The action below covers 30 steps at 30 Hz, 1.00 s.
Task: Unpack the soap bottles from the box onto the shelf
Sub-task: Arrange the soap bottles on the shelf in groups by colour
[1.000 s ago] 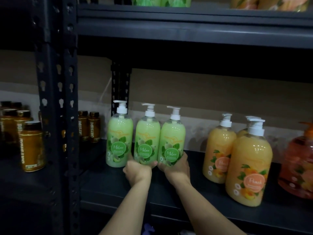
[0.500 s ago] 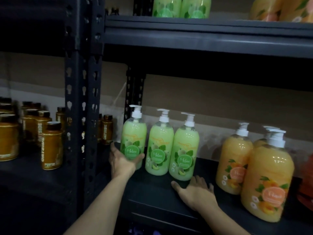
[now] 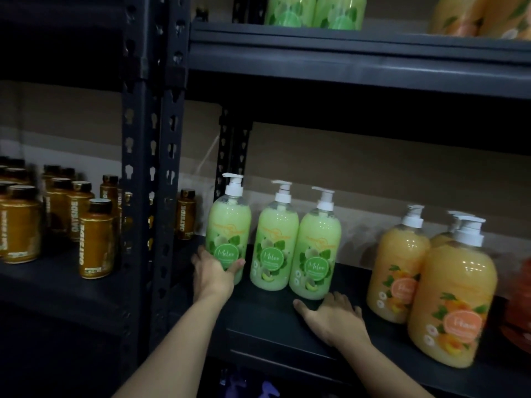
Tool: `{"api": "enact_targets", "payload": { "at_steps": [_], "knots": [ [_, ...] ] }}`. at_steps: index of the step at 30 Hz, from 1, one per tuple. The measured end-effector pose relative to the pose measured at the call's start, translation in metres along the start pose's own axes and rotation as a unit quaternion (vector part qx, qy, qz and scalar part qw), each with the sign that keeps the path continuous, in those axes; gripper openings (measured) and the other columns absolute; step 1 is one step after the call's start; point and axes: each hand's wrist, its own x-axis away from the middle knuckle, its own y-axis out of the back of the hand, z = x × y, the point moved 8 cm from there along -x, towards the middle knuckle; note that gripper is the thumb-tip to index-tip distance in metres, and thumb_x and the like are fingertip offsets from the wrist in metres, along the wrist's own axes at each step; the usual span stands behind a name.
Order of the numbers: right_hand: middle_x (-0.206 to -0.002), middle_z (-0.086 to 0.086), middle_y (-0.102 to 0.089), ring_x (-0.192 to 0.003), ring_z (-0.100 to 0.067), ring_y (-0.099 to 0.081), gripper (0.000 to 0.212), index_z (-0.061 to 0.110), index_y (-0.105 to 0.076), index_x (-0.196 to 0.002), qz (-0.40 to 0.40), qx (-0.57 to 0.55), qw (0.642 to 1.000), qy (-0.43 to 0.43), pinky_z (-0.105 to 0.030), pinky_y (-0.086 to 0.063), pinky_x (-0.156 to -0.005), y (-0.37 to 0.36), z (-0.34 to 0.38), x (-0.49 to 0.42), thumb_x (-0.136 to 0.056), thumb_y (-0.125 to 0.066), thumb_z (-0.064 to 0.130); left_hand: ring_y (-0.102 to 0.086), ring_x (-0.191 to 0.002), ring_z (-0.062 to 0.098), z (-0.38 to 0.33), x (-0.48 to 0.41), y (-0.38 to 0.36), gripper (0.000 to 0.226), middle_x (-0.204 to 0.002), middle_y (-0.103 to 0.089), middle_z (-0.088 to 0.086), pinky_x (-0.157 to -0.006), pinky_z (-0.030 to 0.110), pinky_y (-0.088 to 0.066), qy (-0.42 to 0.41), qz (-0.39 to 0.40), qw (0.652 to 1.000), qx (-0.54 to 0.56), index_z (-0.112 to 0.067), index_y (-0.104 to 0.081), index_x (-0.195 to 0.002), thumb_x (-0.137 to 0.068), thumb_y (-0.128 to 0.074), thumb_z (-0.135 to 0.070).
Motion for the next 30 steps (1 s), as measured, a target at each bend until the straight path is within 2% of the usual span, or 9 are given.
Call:
{"api": "enact_targets", "payload": {
  "at_steps": [3, 7, 12, 16, 18, 26, 30],
  "knots": [
    [-0.145, -0.007, -0.043, -0.138, -0.024, -0.035, 0.094, 0.009, -0.041, -0.144, 0.012, -0.002, 1.0, 0.0, -0.042, -0.027, -0.112, 0.001, 0.0, 0.001, -0.083, -0.033, 0.08, -0.044, -0.129, 0.039, 0.0, 0.019, 0.01, 0.097, -0.149, -0.03, 0.017, -0.1, 0.05, -0.044, 0.003, -0.012, 1.0, -0.014, -0.006, -0.022, -0.149, -0.079, -0.078, -0.042],
    [-0.155, -0.008, -0.033, -0.145, -0.025, -0.027, 0.1, 0.01, -0.032, -0.151, 0.06, -0.018, 0.998, 0.028, -0.042, -0.021, -0.117, 0.002, -0.004, 0.003, -0.082, -0.035, 0.082, -0.044, -0.127, 0.036, -0.007, 0.052, 0.016, 0.098, -0.145, -0.033, 0.017, -0.1, 0.048, -0.044, -0.023, -0.029, 0.998, -0.047, -0.006, -0.022, -0.148, -0.079, -0.076, -0.049],
    [-0.164, -0.006, -0.016, -0.151, -0.022, -0.014, 0.094, 0.012, -0.019, -0.157, 0.099, -0.032, 0.991, 0.086, -0.037, -0.013, -0.122, 0.008, -0.018, 0.014, -0.089, -0.034, 0.076, -0.045, -0.129, 0.028, -0.022, 0.089, -0.001, 0.101, -0.144, -0.035, 0.008, -0.1, 0.041, -0.044, -0.052, 0.006, 0.998, -0.037, -0.011, -0.023, -0.15, -0.076, -0.074, -0.057],
    [-0.16, -0.009, -0.025, -0.148, -0.027, -0.02, 0.067, 0.019, -0.033, -0.152, 0.047, -0.026, 0.996, 0.078, -0.04, -0.014, -0.121, 0.009, -0.022, 0.009, -0.096, -0.034, 0.057, -0.046, -0.126, 0.024, -0.034, 0.104, -0.024, 0.098, -0.14, -0.038, 0.005, -0.1, 0.038, -0.044, -0.073, 0.038, 0.996, -0.027, -0.014, -0.026, -0.148, -0.074, -0.074, -0.059],
    [-0.16, -0.013, -0.025, -0.148, -0.033, -0.019, 0.061, 0.025, -0.033, -0.151, 0.041, -0.027, 0.997, 0.054, -0.043, -0.013, -0.121, 0.008, -0.026, 0.007, -0.097, -0.032, 0.052, -0.047, -0.127, 0.025, -0.039, 0.108, -0.035, 0.099, -0.14, -0.038, 0.006, -0.102, 0.037, -0.043, -0.075, 0.046, 0.996, -0.025, -0.012, -0.027, -0.147, -0.074, -0.075, -0.058],
    [-0.155, -0.014, -0.031, -0.143, -0.036, -0.025, 0.06, 0.022, -0.033, -0.149, 0.04, -0.012, 0.998, 0.056, -0.044, -0.02, -0.117, 0.004, -0.027, 0.005, -0.097, -0.03, 0.051, -0.045, -0.129, 0.025, -0.045, 0.109, -0.056, 0.103, -0.142, -0.037, 0.005, -0.105, 0.038, -0.042, -0.09, 0.059, 0.994, -0.012, -0.011, -0.027, -0.146, -0.071, -0.077, -0.06],
    [-0.157, -0.015, -0.027, -0.146, -0.037, -0.02, 0.062, 0.02, -0.031, -0.151, 0.047, -0.008, 0.997, 0.058, -0.045, -0.018, -0.118, 0.003, -0.027, 0.005, -0.097, -0.028, 0.051, -0.042, -0.133, 0.024, -0.047, 0.11, -0.06, 0.104, -0.146, -0.035, 0.006, -0.106, 0.035, -0.039, -0.093, 0.067, 0.993, -0.005, -0.01, -0.024, -0.148, -0.072, -0.077, -0.058]
  ]
}}
